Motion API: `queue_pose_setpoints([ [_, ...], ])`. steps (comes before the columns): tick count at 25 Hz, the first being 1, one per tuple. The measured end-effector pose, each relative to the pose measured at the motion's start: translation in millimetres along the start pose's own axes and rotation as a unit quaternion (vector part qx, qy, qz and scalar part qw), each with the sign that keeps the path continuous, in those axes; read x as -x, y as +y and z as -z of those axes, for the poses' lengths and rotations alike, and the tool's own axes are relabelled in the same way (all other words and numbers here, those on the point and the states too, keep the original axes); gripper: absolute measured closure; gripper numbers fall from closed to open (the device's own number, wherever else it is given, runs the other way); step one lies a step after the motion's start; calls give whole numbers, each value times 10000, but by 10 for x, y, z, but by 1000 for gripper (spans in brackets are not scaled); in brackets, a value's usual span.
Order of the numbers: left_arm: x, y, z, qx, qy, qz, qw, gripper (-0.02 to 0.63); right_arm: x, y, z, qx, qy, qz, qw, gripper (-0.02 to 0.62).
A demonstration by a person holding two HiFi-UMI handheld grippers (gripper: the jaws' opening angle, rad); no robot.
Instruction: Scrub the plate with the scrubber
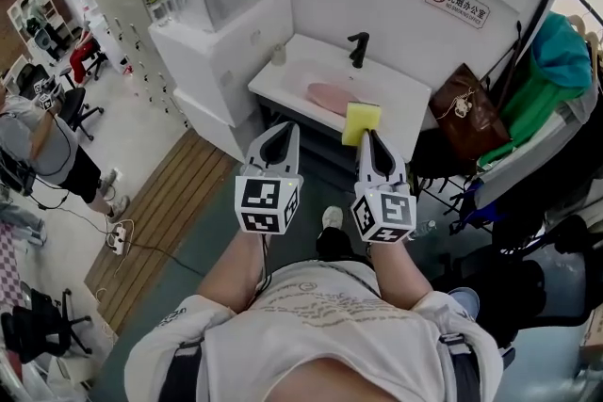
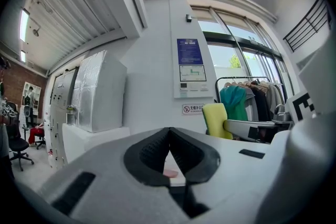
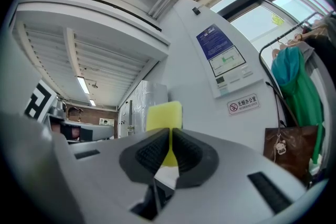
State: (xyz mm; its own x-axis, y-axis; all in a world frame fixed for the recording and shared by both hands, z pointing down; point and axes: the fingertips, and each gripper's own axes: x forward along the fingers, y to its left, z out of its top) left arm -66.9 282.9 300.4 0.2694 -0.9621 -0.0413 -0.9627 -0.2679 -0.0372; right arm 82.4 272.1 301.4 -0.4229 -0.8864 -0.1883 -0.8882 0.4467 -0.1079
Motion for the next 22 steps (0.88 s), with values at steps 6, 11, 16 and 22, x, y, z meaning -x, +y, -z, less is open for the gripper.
queue_pose_setpoints([
  [6,-302,67,40,-46,18,20,10000,584,-295,-201,70,-35,-47,86,9999,558],
  [11,-606,203,133,-8,59,-91,9999,584,-630,-349,205,-67,24,47,10000,558],
  [16,-1071,319,182,-40,146,-92,9998,584,-1045,-574,313,-156,75,58,9998,558],
  [22,-1731,500,304,-63,373,-164,9992,584,-1621,-902,550,-278,319,55,9991,558],
])
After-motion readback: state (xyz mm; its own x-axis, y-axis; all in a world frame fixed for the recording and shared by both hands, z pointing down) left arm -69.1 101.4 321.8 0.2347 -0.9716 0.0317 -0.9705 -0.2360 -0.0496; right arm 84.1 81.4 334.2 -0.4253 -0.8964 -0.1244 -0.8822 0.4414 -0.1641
